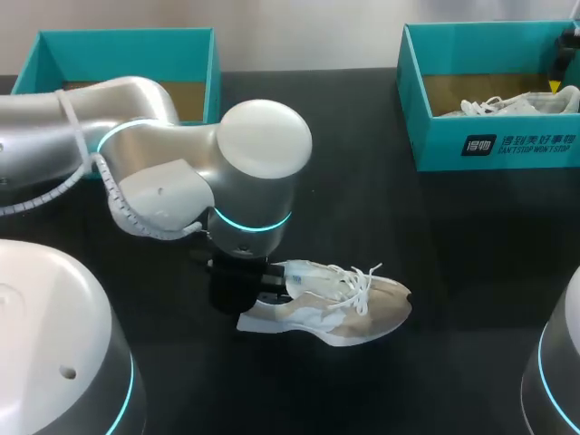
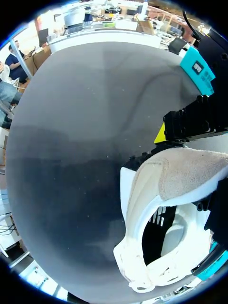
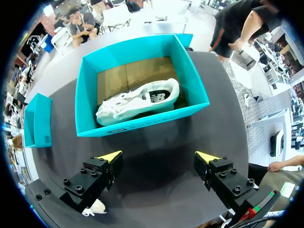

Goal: Take the shoe out of the shoebox, open the shoe tongue, remove and reinsert the insole, then place the shoe into the shoebox

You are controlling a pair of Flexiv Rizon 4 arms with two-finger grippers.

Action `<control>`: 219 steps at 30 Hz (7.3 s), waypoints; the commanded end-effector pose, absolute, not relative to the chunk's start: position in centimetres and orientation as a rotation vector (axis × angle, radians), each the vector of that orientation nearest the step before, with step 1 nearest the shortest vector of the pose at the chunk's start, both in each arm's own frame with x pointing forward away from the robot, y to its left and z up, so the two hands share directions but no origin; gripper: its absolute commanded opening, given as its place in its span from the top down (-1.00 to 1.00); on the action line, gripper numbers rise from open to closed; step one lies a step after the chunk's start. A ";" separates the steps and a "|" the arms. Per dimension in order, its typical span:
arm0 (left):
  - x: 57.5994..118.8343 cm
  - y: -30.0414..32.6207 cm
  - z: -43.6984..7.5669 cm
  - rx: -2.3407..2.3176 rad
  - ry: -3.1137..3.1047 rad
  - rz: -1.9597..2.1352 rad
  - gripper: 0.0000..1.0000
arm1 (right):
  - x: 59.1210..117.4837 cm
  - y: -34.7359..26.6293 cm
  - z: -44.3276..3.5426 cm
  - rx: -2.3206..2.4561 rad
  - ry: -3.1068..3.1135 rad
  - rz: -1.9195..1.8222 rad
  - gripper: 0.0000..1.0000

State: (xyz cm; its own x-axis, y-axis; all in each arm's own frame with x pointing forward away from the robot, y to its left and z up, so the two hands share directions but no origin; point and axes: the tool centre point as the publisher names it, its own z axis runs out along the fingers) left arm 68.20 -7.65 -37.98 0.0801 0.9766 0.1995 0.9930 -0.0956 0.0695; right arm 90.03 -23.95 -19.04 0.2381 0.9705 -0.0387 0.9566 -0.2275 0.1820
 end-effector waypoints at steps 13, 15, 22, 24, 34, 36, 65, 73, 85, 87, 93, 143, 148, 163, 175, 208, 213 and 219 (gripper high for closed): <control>68.9 -8.5 -39.7 -2.204 -2.074 -0.256 1.00 | 90.0 -23.9 -19.1 2.334 1.836 0.123 -1.00; 69.0 -8.4 -39.7 -2.201 -2.082 -0.244 0.30 | 90.0 -23.9 -19.1 2.334 1.836 0.123 -1.00; 69.0 -8.2 -38.9 -2.198 -2.118 -0.222 -1.00 | 90.0 -23.9 -19.1 2.334 1.836 0.123 -1.00; 68.7 -8.1 -38.2 -2.199 -2.142 -0.221 -1.00 | 90.0 -23.9 -19.1 2.334 1.836 0.123 -1.00; 67.7 -7.4 -31.4 -2.220 -2.245 -0.158 -1.00 | 90.0 -23.9 -19.1 2.334 1.836 0.123 -1.00; 67.5 -7.1 -30.1 -2.219 -2.267 -0.101 -1.00 | 90.0 -23.9 -19.1 2.334 1.836 0.123 -1.00; 63.4 0.5 -18.0 -1.722 -2.759 0.433 -1.00 | 90.0 -23.9 -19.1 2.334 1.836 0.123 -1.00; 62.2 3.2 -19.3 -1.449 -2.845 0.654 -1.00 | 90.0 -23.9 -19.1 2.334 1.836 0.123 -1.00; 62.2 3.2 -19.3 -1.449 -2.845 0.654 -1.00 | 90.0 -23.9 -19.1 2.334 1.836 0.123 -1.00; 62.7 3.3 -19.5 -1.391 -2.853 0.733 -1.00 | 90.0 -23.9 -19.1 2.334 1.836 0.123 -1.00; 65.2 4.9 -21.3 -1.065 -2.950 1.067 -1.00 | 90.0 -23.9 -19.1 2.334 1.836 0.123 -1.00; 66.9 5.7 -34.5 -0.106 -2.594 1.662 -1.00 | 90.0 -23.9 -19.1 2.334 1.836 0.123 -1.00; 66.9 5.7 -34.5 -0.106 -2.594 1.662 -1.00 | 90.0 -23.9 -19.1 2.334 1.836 0.123 -1.00; 68.8 3.2 -39.5 0.110 -2.452 1.906 -1.00 | 90.0 -23.9 -19.1 2.334 1.836 0.123 -1.00; 68.8 0.3 -39.3 0.043 -2.465 1.906 -1.00 | 90.0 -23.9 -19.1 2.334 1.836 0.123 -1.00; 66.9 -8.2 -40.4 0.019 -2.355 1.929 -1.00 | 90.0 -23.9 -19.1 2.334 1.836 0.123 -1.00; 66.9 -9.3 -40.5 0.022 -2.341 1.942 -1.00 | 90.0 -23.9 -19.1 2.334 1.836 0.123 -1.00; 67.1 -10.1 -40.6 0.020 -2.335 1.947 -1.00 | 90.0 -23.9 -19.1 2.334 1.836 0.123 -1.00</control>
State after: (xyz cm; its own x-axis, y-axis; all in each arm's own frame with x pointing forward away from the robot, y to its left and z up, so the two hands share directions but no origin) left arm 66.92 -9.68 -40.36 -0.9948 0.0546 0.0860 -0.0748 0.1821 -0.9804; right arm 90.03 -23.95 -19.04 0.2381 0.9705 -0.0387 0.9566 -0.2275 0.1820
